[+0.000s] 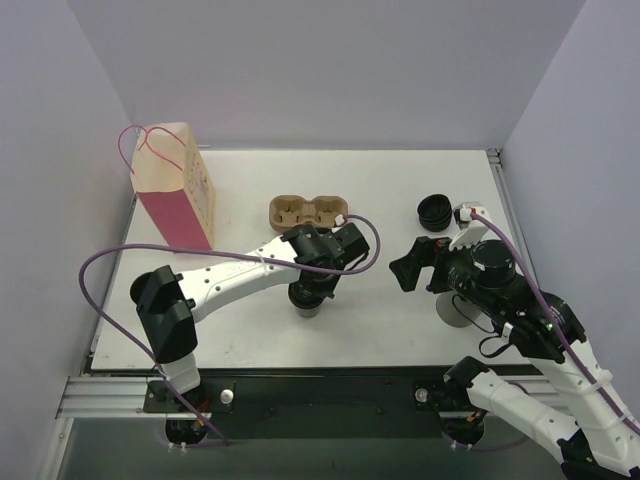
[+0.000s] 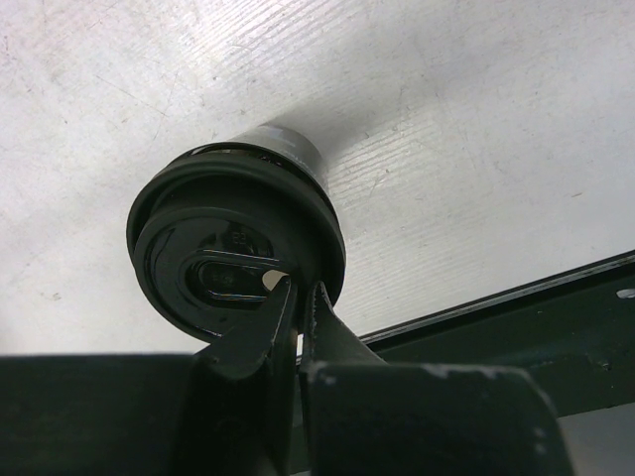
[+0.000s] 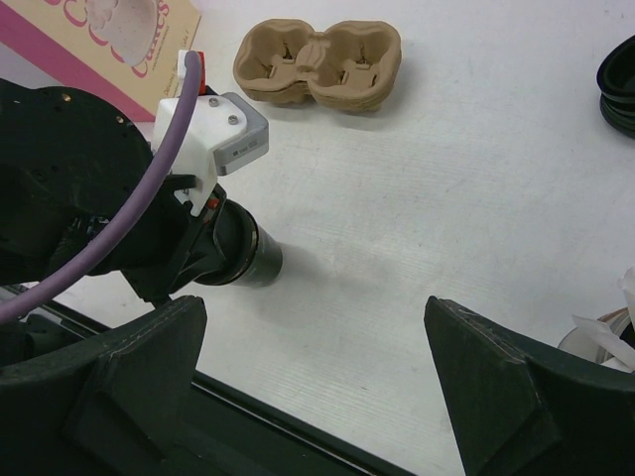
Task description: Pack the takeout coffee
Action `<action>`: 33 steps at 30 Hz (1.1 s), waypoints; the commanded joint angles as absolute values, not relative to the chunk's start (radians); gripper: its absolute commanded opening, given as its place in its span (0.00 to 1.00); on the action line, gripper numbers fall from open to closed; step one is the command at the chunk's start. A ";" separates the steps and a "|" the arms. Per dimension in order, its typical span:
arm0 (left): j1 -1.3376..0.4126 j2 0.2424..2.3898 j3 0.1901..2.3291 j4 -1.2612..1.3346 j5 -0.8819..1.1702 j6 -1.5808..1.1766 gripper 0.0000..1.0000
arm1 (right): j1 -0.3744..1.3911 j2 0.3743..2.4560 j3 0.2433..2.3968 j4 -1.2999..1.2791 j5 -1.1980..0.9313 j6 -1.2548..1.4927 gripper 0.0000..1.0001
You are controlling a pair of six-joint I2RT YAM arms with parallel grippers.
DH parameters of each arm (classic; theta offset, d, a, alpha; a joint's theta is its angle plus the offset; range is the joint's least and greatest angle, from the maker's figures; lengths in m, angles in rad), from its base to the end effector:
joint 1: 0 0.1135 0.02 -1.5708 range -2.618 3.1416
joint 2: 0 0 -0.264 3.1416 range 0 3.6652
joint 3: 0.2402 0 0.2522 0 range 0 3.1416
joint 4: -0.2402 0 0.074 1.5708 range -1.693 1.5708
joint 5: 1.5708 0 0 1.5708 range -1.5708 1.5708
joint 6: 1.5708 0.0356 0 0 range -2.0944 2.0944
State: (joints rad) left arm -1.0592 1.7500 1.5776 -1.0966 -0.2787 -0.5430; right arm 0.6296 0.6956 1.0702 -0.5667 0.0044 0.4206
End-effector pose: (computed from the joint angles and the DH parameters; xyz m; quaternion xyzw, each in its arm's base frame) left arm 0.1803 -0.3011 0.2870 0.2297 0.9520 -0.0113 0.2022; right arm 0.1059 0.0770 0.4072 -0.0791 0.7676 0.3174 0.5512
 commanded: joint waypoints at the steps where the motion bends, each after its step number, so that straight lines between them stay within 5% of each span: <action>1: -1.062 1.761 1.572 -1.085 -0.276 -0.555 0.10 | 0.632 0.660 1.115 -0.577 0.020 0.414 0.99; 10: -1.062 1.770 1.569 -1.088 -0.285 -0.558 0.22 | 0.634 0.658 1.120 -0.581 0.018 0.414 0.99; 16: -1.063 1.755 1.591 -1.085 -0.299 -0.555 0.41 | 0.632 0.657 1.124 -0.583 0.012 0.414 0.99; 25: -1.031 1.633 1.600 -1.068 -0.350 -0.558 0.49 | 0.632 0.701 1.117 -0.572 -0.070 0.442 0.99; 33: -0.751 1.297 1.229 -0.734 -0.066 -0.531 0.50 | 0.634 0.889 1.091 -0.479 -0.244 0.477 0.97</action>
State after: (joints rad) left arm -0.9039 1.4532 1.3933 -0.9241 -0.2428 -0.5426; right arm 0.6296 0.7727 1.0828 -0.5613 -0.1268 0.4469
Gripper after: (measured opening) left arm 0.502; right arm 0.977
